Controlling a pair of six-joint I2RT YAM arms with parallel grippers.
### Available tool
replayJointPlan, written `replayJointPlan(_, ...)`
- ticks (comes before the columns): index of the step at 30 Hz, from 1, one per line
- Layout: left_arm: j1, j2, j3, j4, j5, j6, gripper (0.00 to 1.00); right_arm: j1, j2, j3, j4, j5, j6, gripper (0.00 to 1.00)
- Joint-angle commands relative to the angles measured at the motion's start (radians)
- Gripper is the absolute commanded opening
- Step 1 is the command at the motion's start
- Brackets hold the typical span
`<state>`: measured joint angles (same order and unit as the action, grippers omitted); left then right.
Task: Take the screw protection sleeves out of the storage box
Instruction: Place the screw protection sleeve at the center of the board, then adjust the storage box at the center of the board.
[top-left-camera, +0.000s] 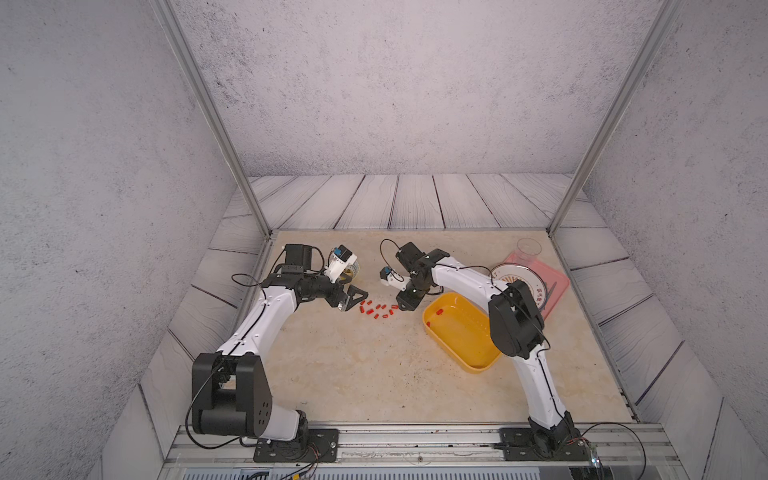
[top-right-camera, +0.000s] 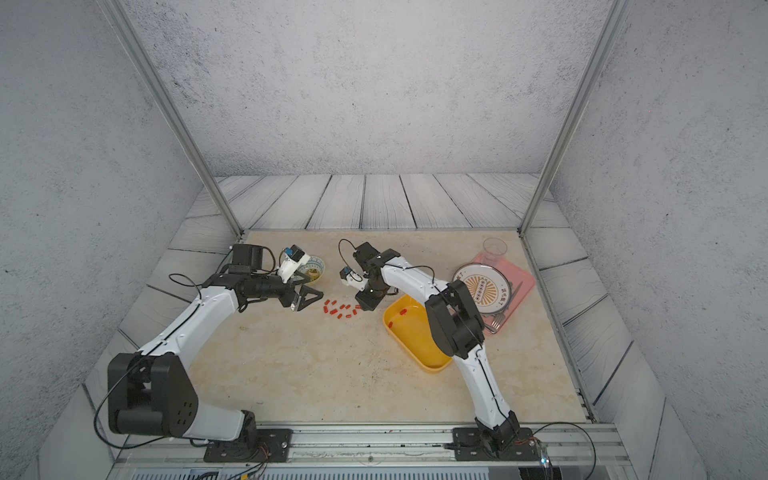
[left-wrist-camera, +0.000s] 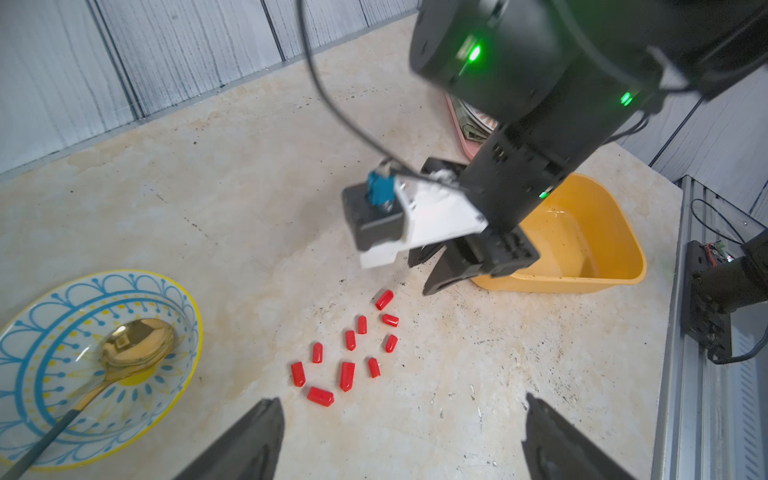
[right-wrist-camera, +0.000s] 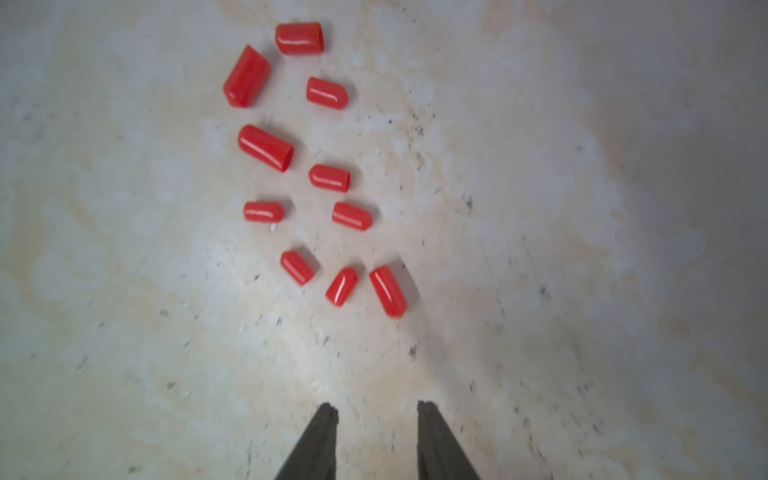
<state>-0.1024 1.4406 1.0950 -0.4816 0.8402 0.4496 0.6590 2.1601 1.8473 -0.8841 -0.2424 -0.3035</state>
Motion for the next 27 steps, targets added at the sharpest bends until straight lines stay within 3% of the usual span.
replayJointPlan(1, -0.064, 0.011, 0.007, -0.029, -0.018, 0.036, 0.91, -0.071, -0.245, -0.110, -0.031, -0.088, -0.080, 0.37)
replayJointPlan(6, -0.228, 0.097, 0.051, -0.035, -0.178, -0.018, 0.90, -0.187, -0.447, -0.363, 0.027, -0.076, -0.108, 0.39)
replayJointPlan(11, -0.375, 0.208, 0.139, -0.070, -0.232, -0.139, 0.88, -0.323, -0.564, -0.526, 0.077, -0.047, -0.086, 0.41)
replayJointPlan(13, -0.428, 0.234, 0.147, -0.059, -0.253, -0.147, 0.88, -0.374, -0.586, -0.556, 0.055, -0.063, -0.075, 0.45)
replayJointPlan(16, -0.508, 0.281, 0.166, -0.047, -0.329, -0.137, 0.89, -0.437, -0.600, -0.600, -0.005, -0.071, -0.081, 0.59)
replayJointPlan(23, -0.546, 0.381, 0.250, -0.087, -0.323, -0.317, 0.90, -0.464, -0.641, -0.760, 0.029, 0.013, -0.077, 0.60)
replayJointPlan(27, -0.560, 0.433, 0.294, -0.123, -0.301, -0.437, 0.90, -0.464, -0.595, -0.757, 0.040, 0.067, -0.056, 0.56)
